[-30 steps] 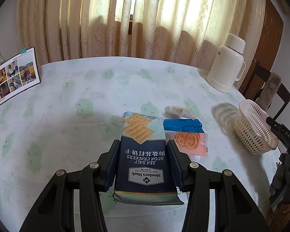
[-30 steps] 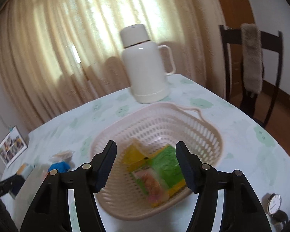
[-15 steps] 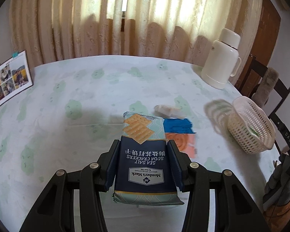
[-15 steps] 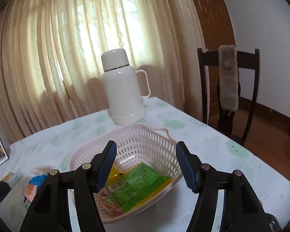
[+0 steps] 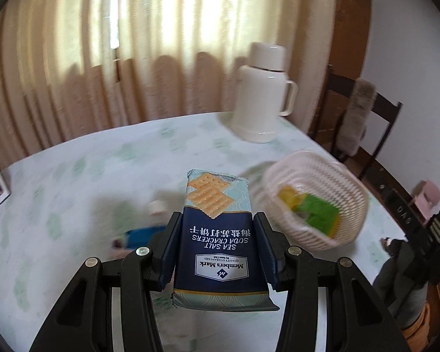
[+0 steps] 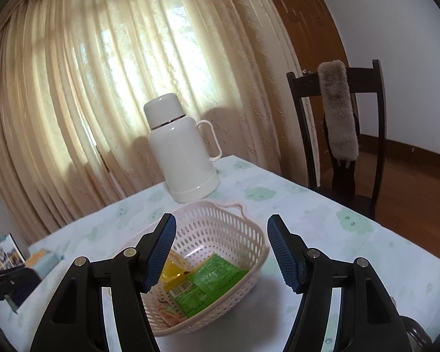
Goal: Organize snacks
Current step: 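Carry the cracker pack into the basket and open the left gripper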
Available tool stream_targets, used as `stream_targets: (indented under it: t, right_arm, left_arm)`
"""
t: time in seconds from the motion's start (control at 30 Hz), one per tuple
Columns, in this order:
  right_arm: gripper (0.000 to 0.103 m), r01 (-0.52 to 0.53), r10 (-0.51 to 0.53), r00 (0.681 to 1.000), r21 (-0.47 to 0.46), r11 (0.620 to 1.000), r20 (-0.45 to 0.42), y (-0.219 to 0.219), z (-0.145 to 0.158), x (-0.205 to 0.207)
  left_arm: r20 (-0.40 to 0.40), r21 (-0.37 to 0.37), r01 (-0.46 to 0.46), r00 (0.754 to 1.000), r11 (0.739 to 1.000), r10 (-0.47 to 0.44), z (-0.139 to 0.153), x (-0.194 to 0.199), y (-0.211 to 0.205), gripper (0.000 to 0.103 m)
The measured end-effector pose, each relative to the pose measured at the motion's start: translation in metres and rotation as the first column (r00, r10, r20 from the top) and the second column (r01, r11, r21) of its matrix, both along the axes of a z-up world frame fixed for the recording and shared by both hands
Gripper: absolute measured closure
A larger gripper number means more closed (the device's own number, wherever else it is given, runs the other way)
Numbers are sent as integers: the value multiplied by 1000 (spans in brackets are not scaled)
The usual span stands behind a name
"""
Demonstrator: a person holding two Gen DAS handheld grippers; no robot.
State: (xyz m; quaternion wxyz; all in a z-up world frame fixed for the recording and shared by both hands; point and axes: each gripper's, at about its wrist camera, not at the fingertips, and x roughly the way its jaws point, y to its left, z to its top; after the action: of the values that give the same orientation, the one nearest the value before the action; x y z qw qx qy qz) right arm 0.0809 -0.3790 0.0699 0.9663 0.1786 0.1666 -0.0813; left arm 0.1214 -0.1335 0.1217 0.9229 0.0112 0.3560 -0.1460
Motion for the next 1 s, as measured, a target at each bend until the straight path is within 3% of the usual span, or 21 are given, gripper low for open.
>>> stream_targets:
  t: [0.3, 0.57, 0.63, 0.73, 1.0]
  right_arm:
    - [36, 61, -63, 998, 92, 994, 22, -21, 0, -10]
    - [35, 52, -54, 998, 103, 993, 17, -23, 0, -10]
    - [35, 49, -51, 999, 101, 994, 14, -23, 0, -9]
    - [35, 47, -48, 999, 101, 994, 8, -23, -1, -8]
    - [34, 43, -44, 999, 95, 995, 0, -20, -2, -7]
  left_arm:
    - [-29, -21, 102, 994, 995, -103, -5, 22, -60, 58]
    - [-88, -46, 151, 984, 987, -154, -18, 42, -95, 57]
    - [-115, -61, 158, 980, 986, -164, -22, 46, -100, 48]
    - [-120, -85, 149, 980, 985, -158, -24, 46, -100, 37]
    - [-123, -76, 78, 989, 994, -87, -26, 49, -78, 36]
